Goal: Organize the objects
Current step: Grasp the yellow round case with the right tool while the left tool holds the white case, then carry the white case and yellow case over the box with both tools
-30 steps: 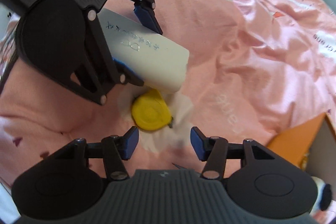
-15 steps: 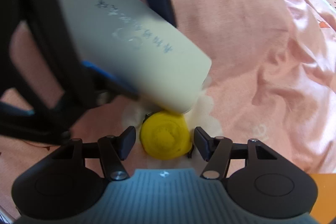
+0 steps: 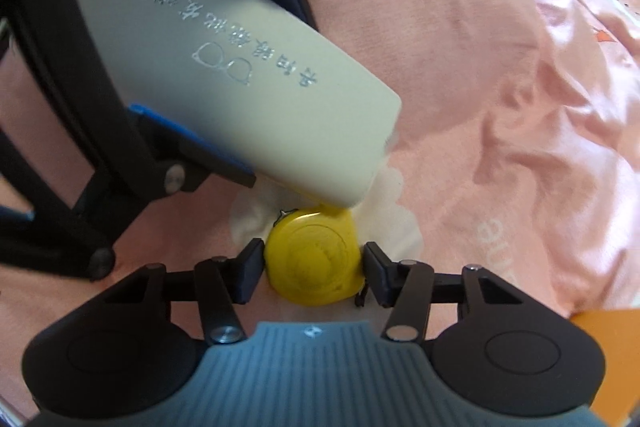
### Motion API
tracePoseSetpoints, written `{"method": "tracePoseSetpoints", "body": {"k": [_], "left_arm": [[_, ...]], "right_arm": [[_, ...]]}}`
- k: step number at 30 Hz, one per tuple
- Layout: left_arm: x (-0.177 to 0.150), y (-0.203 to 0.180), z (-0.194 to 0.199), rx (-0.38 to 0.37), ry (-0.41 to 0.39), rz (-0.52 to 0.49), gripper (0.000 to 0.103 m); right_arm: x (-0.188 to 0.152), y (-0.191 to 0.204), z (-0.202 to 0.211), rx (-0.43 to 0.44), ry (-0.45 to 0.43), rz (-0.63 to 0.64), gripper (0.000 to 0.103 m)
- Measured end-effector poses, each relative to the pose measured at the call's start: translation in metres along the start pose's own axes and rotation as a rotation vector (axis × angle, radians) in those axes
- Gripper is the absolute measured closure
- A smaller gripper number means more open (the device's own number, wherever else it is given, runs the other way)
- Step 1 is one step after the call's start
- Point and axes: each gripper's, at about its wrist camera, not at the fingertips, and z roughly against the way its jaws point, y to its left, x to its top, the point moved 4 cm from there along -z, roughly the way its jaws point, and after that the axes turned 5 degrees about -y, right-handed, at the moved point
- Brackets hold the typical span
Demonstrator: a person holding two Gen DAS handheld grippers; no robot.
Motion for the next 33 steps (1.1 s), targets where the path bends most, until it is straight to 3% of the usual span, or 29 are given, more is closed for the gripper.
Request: {"method": "tracePoseSetpoints", "body": {"k": [8,18,24,33], "left_arm": [[-0.008,-0.01,0.035,0.01,-0.1,0.022,0.035],[0.025,-0.045,0.089,0.023,-0.231,-0.052,0.035],[0.056,-0.084,0.104,-0.017,-0.317,-0.159,0.035],[0.103,-0.16,0.096,-0.107,-0.37,-0.352,0.035]], "right_arm": [[-0.01,0.005,0.068,-0.035,-0.102,-0.069,0.048],[-0.044,0.009,0.168,-0.176,-0.229,-0.148,0.048],[-0.089,-0.034,0.206,-0.308,-0.179,-0.222,0.048],[-0.178,-0.046,0.228,-0.432,-0.029,-0.326,0.048]]}}
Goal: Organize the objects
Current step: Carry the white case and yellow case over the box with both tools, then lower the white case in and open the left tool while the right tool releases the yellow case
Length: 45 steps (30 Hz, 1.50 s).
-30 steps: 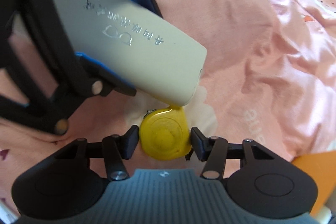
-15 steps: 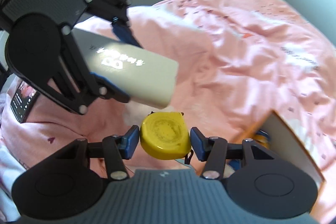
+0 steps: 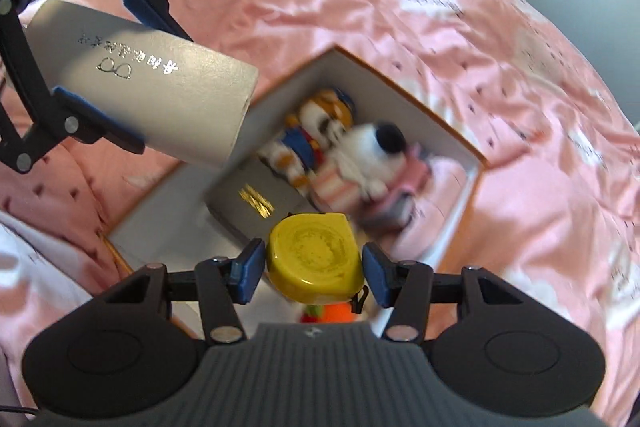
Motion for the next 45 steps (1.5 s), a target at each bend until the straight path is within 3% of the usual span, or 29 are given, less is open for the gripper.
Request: {"method": "tracePoseSetpoints", "body": {"k": [8,15,21,31,40,45], "left_arm": [[0.019,-0.036,-0.054,-0.142,0.032,-0.091,0.035],[0.009,-0.052,-0.09,-0.285,0.077,-0.073,0.035],[0.011,-0.044,-0.11,-0.382,0.082,-0.056,0.035],[0.021,-0.05,-0.152,-0.473,0.176,-0.147,0.035],[0.019,-0.043,-0.172,-0.559,0.228,-0.032,0.035],[0.017,-0.042,-0.176,-0.573,0.243,-0.024,0.034]], "right_arm": [[-0.039,-0.032,0.01,-0.05,0.042,-0.085,0.048],[-0.048,-0.036,0.004,-0.02,0.048,-0.088,0.048],[-0.046,-0.035,-0.007,0.008,0.058,-0.075,0.048],[-0.046,-0.038,-0.01,0.03,0.069,-0.038,0.048],[-0.045,-0.038,-0.018,0.059,0.07,-0.018,0.048],[-0.043,-0.039,-0.023,0.068,0.077,0.003,0.048]]}}
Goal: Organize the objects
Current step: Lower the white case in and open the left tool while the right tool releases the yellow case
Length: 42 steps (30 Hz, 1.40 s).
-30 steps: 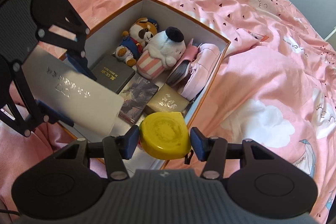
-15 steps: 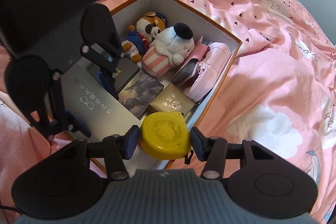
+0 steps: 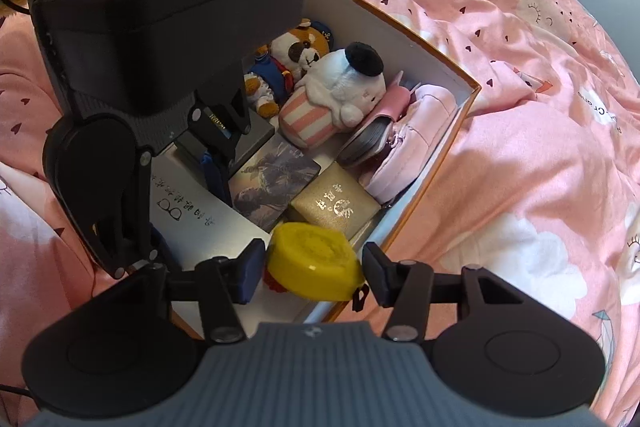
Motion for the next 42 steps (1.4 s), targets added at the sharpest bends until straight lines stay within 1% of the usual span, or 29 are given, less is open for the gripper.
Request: {"method": "tracePoseSetpoints", "body": {"k": [5,7,11,13,15,16,18,20,21,24,27,31,34,37,40,41,42], "left_arm": [[-0.006,0.003,-0.001,0.001,0.026,-0.001,0.034],[-0.011,0.003,-0.002,0.016,0.037,-0.005,0.035],[-0.017,0.003,0.0,0.038,0.031,0.008,0.043],[-0.021,0.002,0.002,0.068,0.024,0.003,0.045],[-0.026,-0.001,0.001,0.122,0.043,-0.031,0.047],[-0.029,-0.002,0.0,0.144,0.06,-0.049,0.047],[-0.034,-0.003,-0.003,0.167,0.089,-0.071,0.049],[-0.042,-0.004,-0.006,0.183,0.113,-0.086,0.05],[-0.045,-0.004,-0.008,0.192,0.128,-0.094,0.047],[-0.047,-0.003,-0.009,0.191,0.133,-0.091,0.045],[-0.048,-0.004,-0.011,0.195,0.137,-0.109,0.044],[-0.051,-0.006,-0.012,0.219,0.137,-0.12,0.044],[-0.055,-0.008,-0.011,0.242,0.13,-0.125,0.045],[-0.059,-0.01,-0.009,0.278,0.133,-0.134,0.047],[-0.063,-0.015,-0.007,0.339,0.124,-0.144,0.053],[-0.065,-0.017,-0.006,0.365,0.117,-0.144,0.059],[-0.067,-0.018,-0.005,0.388,0.11,-0.141,0.061]], "right_arm": [[-0.001,0.001,-0.001,0.015,0.008,0.027,0.05],[-0.002,0.002,-0.002,0.021,0.02,0.037,0.05],[-0.003,0.007,-0.006,0.043,0.054,0.073,0.051],[-0.004,0.01,-0.007,0.079,0.077,0.094,0.051],[-0.005,0.013,-0.011,0.145,0.111,0.098,0.056],[-0.005,0.014,-0.014,0.166,0.134,0.088,0.066],[-0.004,0.015,-0.021,0.184,0.173,0.08,0.07],[-0.002,0.018,-0.027,0.194,0.204,0.086,0.072],[-0.002,0.019,-0.03,0.199,0.219,0.092,0.072],[-0.001,0.02,-0.036,0.226,0.264,0.096,0.072],[0.0,0.018,-0.043,0.268,0.31,0.062,0.072],[-0.002,0.015,-0.051,0.311,0.353,0.018,0.072],[-0.004,0.02,-0.057,0.315,0.379,0.027,0.072],[-0.004,0.026,-0.056,0.292,0.398,0.055,0.071],[-0.005,0.027,-0.055,0.264,0.406,0.082,0.07],[-0.005,0.027,-0.054,0.255,0.402,0.082,0.07],[-0.005,0.026,-0.052,0.245,0.394,0.083,0.07]]}}
